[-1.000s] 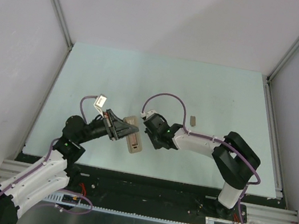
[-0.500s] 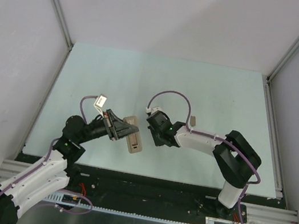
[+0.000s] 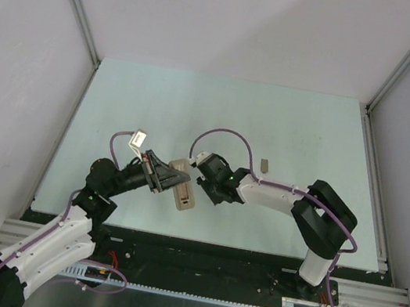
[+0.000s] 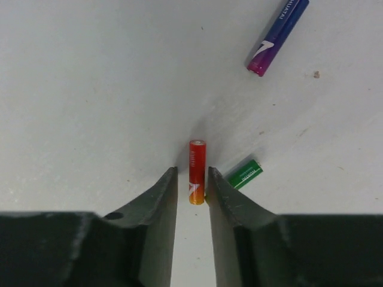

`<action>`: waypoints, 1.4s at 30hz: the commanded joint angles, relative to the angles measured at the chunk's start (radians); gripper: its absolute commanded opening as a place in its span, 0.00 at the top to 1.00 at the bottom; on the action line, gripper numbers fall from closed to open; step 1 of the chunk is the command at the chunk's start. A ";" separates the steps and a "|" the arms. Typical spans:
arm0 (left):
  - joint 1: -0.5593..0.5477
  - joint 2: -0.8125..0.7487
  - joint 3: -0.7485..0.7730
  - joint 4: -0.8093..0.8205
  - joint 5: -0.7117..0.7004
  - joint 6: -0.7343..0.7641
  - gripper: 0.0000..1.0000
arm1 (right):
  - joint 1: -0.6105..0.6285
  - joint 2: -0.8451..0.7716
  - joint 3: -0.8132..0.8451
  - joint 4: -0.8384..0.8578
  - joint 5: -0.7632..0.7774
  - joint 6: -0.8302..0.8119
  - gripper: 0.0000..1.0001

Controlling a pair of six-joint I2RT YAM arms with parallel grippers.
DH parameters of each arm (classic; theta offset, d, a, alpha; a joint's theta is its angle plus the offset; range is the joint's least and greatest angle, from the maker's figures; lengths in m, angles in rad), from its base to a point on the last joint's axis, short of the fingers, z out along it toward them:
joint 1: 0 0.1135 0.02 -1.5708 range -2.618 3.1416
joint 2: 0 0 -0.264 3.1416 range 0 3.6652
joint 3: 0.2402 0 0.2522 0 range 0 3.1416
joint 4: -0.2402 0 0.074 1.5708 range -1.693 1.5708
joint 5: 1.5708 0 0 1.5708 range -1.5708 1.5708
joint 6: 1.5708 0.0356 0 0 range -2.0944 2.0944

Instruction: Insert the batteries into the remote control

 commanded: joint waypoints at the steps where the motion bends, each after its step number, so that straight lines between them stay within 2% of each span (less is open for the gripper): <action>1: 0.009 -0.016 -0.003 0.027 0.004 -0.013 1.00 | -0.016 -0.009 0.049 -0.039 -0.005 -0.063 0.62; 7: 0.009 -0.020 -0.005 0.027 0.005 -0.010 1.00 | -0.016 -0.045 0.050 -0.027 0.018 -0.025 0.46; 15: 0.009 -0.028 0.000 0.027 0.008 -0.010 1.00 | -0.014 -0.180 0.050 -0.001 0.061 0.119 0.40; 17: 0.009 -0.032 0.002 0.027 0.010 -0.010 1.00 | -0.051 -0.222 0.050 -0.019 0.067 0.180 0.41; 18: 0.009 -0.032 0.002 0.027 0.008 -0.010 1.00 | -0.072 -0.230 0.050 -0.028 0.081 0.282 0.44; 20: 0.009 -0.031 0.000 0.027 0.004 -0.010 1.00 | -0.147 -0.223 0.050 -0.074 0.041 0.379 0.47; 22: 0.009 -0.031 -0.005 0.027 -0.002 -0.013 1.00 | -0.166 -0.203 0.050 -0.107 0.030 0.490 0.52; 25: 0.009 -0.026 -0.008 0.027 -0.005 -0.015 1.00 | -0.158 -0.154 0.053 -0.131 0.033 0.584 0.52; 32: 0.007 -0.031 -0.012 0.027 -0.002 -0.022 1.00 | -0.161 -0.077 0.053 -0.101 0.032 0.696 0.52; 42: 0.007 -0.046 -0.018 0.027 0.001 -0.030 1.00 | -0.155 -0.008 0.050 -0.116 0.049 0.699 0.58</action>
